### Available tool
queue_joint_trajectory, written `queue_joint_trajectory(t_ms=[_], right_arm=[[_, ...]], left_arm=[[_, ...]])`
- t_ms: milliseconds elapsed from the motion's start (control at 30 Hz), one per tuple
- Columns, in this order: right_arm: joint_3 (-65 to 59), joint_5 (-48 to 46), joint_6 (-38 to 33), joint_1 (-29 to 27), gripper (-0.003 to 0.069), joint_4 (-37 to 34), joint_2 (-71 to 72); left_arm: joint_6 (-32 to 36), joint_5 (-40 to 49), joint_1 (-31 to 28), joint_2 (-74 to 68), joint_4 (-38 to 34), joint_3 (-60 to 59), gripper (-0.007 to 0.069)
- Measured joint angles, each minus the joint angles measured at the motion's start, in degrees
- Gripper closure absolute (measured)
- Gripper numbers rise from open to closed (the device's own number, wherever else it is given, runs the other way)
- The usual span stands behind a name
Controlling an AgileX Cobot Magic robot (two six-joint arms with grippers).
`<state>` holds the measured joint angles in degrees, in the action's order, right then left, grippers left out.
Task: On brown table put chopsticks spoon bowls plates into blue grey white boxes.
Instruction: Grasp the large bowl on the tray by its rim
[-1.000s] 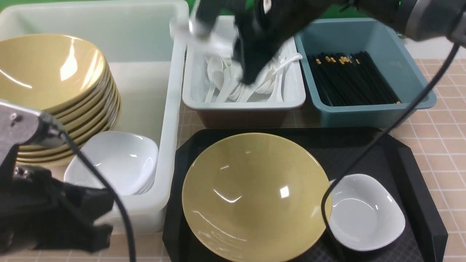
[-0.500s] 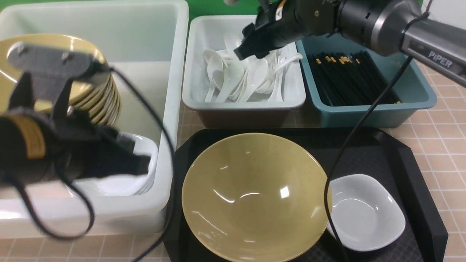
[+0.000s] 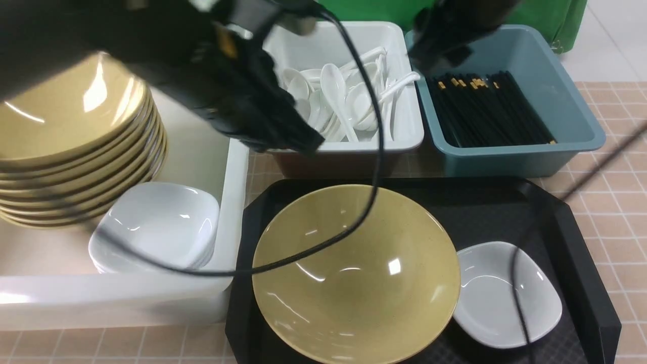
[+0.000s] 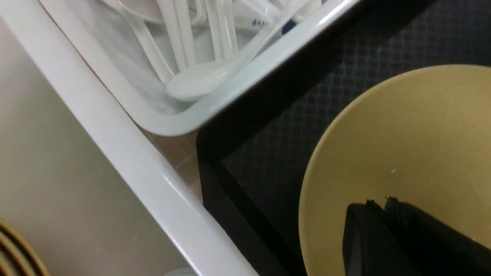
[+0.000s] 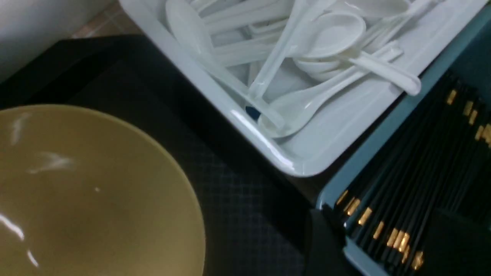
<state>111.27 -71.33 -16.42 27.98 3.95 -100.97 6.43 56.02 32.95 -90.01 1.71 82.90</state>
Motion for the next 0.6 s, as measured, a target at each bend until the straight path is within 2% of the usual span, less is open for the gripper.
queue_joint_trajectory(t_ms=[167, 267, 300, 333, 433, 533, 600], right_arm=[[-10.5, -0.4, 0.3, 0.1, 0.0361, -1.8, 10.2], [-17.0, -0.6, 0.0, 0.1, 0.0408, -2.4, 15.7], [-19.8, -0.7, -0.2, 0.1, 0.0427, -2.6, 17.7], [-20.5, -0.7, -0.3, 0.1, 0.0432, -2.6, 18.2], [-25.5, -0.7, -0.3, 0.1, 0.0448, -2.6, 20.7], [-28.1, -0.7, -0.3, 0.1, 0.0448, -2.8, 20.9], [-29.5, -0.6, -0.3, 0.1, 0.0448, -2.8, 20.9]], left_arm=[[1.2, 3.1, 0.0, -8.8, -0.1, 3.0, 0.0478], [1.4, 1.9, 0.0, -12.8, -0.2, 3.5, 0.0368], [1.4, 0.4, 0.0, -14.5, 0.2, 3.6, 0.0307], [1.4, -0.1, 0.0, -15.1, 0.3, 3.6, 0.0290], [0.6, -3.8, 0.0, -18.3, 1.3, 3.6, 0.0163], [0.0, -5.0, 0.0, -20.2, 0.8, 3.7, 0.0125], [0.0, -4.8, 0.0, -21.5, -0.7, 3.7, 0.0128]])
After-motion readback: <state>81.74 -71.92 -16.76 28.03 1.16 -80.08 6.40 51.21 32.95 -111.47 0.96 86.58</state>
